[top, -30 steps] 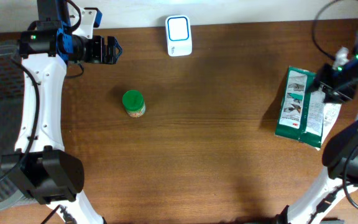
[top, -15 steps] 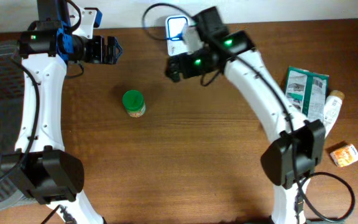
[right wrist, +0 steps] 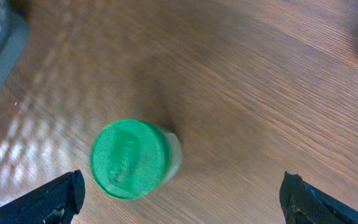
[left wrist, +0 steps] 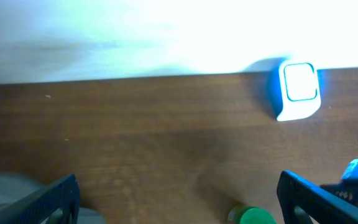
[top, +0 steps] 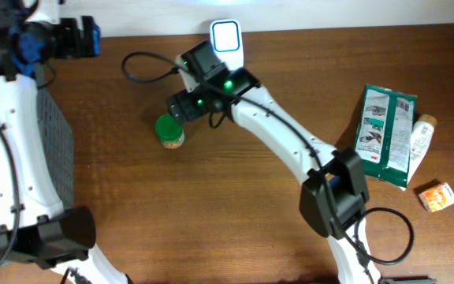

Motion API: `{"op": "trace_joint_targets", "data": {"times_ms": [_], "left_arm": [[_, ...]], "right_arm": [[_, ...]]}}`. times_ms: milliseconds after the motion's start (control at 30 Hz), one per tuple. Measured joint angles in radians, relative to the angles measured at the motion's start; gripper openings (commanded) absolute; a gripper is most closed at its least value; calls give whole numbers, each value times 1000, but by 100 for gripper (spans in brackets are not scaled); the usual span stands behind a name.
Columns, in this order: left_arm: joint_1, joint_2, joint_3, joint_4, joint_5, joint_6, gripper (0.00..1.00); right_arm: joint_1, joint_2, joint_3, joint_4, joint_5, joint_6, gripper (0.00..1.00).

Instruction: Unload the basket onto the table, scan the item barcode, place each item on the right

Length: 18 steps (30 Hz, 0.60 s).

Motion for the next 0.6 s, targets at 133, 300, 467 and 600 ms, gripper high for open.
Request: {"op": "trace_joint_targets", "data": {"times_ms": [133, 300, 467, 600], "left_arm": [[44, -6, 8, -35, -1, 0, 99], [56, -5, 8, -53, -4, 0, 99], [56, -5, 8, -67, -4, 0, 99], [56, -5, 8, -73, -4, 0, 99]], "right_arm": [[82, 77, 0, 49, 33, -66, 97], [131, 120, 0, 71, 58, -98, 97], [131, 126, 0, 72, 156, -110, 87], [131, 155, 0, 74, 145, -111, 76]]}}
